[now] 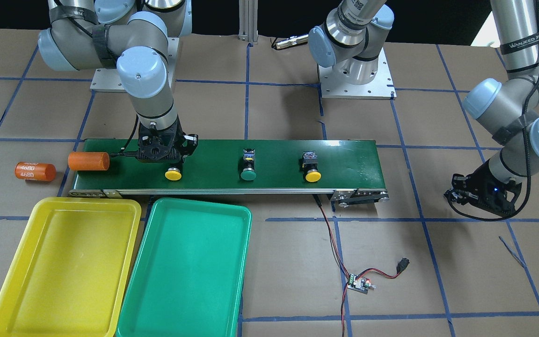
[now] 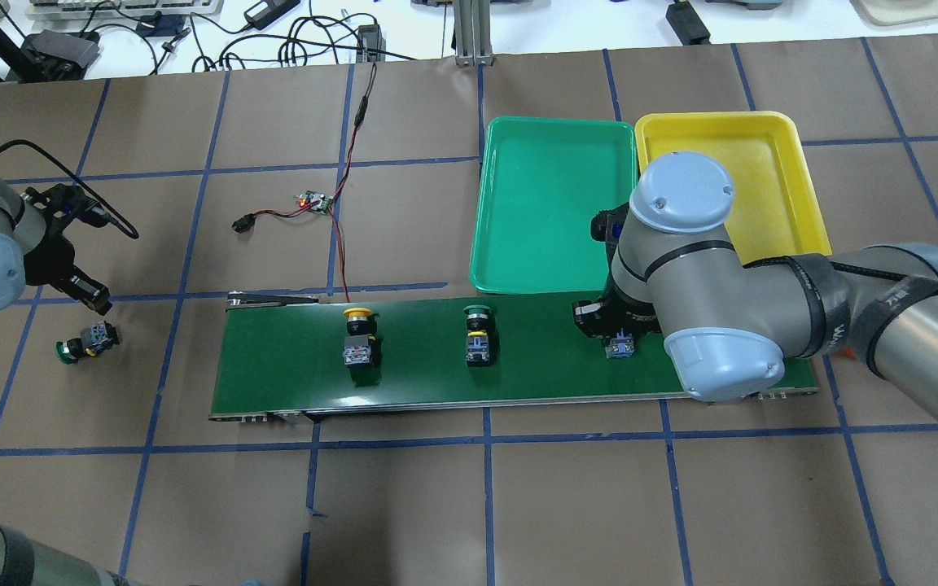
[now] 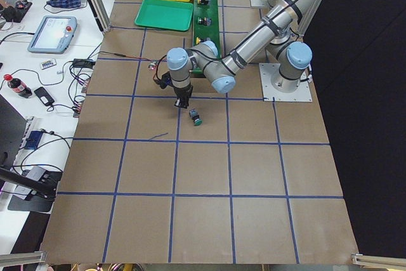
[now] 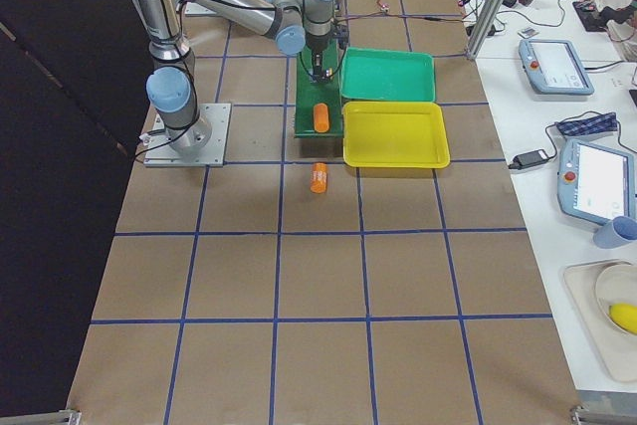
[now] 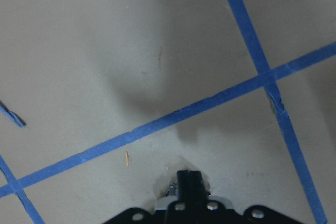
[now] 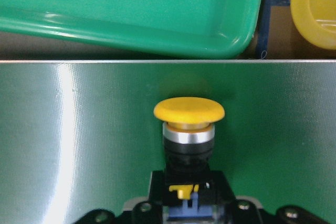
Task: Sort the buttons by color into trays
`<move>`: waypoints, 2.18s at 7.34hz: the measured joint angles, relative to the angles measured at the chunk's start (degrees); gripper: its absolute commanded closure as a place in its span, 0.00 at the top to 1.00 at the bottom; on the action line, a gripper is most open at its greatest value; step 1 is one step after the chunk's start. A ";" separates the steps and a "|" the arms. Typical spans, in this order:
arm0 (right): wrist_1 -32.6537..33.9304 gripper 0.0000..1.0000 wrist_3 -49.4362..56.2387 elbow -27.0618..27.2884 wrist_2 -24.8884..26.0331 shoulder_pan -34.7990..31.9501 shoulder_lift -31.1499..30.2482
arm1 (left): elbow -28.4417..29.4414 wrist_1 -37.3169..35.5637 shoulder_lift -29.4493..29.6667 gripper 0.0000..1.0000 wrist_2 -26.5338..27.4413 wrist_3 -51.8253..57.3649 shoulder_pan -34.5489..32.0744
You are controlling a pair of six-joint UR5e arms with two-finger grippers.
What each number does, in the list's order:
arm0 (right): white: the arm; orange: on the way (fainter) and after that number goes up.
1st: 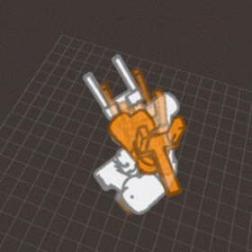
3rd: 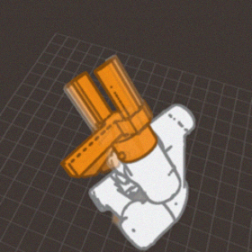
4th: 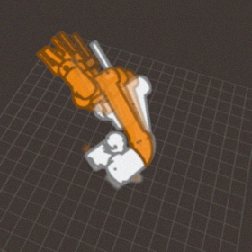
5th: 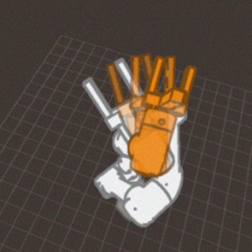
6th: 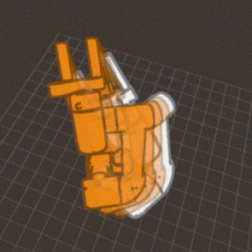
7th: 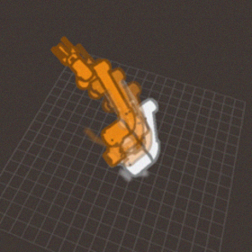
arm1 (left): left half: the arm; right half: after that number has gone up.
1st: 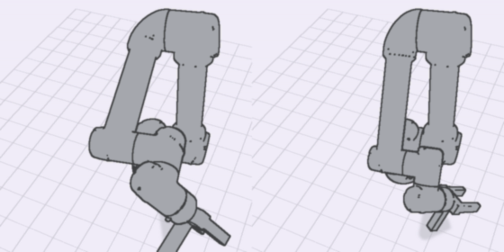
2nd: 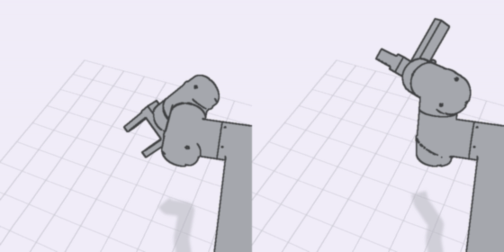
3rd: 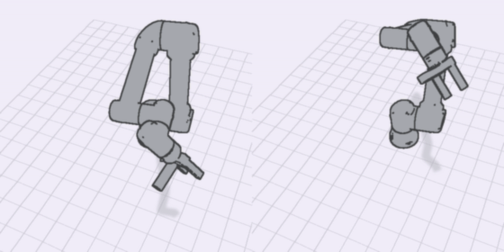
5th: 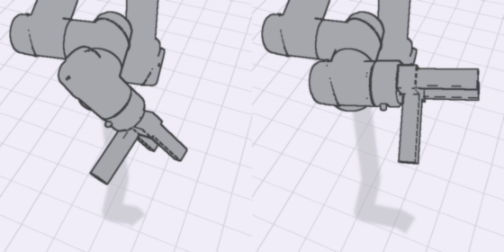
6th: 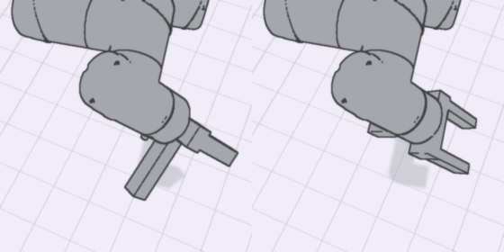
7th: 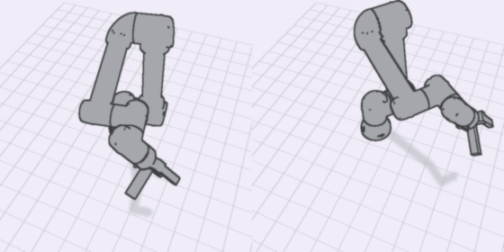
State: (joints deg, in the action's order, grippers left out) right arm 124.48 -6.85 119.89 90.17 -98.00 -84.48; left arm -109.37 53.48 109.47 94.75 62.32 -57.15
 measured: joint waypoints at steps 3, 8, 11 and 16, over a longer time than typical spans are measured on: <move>-0.44 0.27 1.02 -8.91 0.05 4.15 2.54 | -2.14 0.41 0.59 1.00 0.20 5.95 3.29; -0.27 0.29 20.30 -21.88 -0.45 21.62 16.71 | -4.44 -0.88 1.67 0.00 -0.55 5.90 3.57; 0.11 1.00 25.02 -24.01 -0.72 26.39 21.54 | -2.97 -2.51 2.08 0.00 -0.63 4.77 3.51; -1.86 1.00 25.53 -21.96 -0.77 24.66 16.63 | 4.22 4.85 -1.93 0.00 -0.59 -22.33 -6.20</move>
State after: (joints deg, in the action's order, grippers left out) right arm 122.62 18.68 97.92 89.40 -73.33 -67.85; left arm -105.15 58.33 107.54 94.16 39.99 -63.35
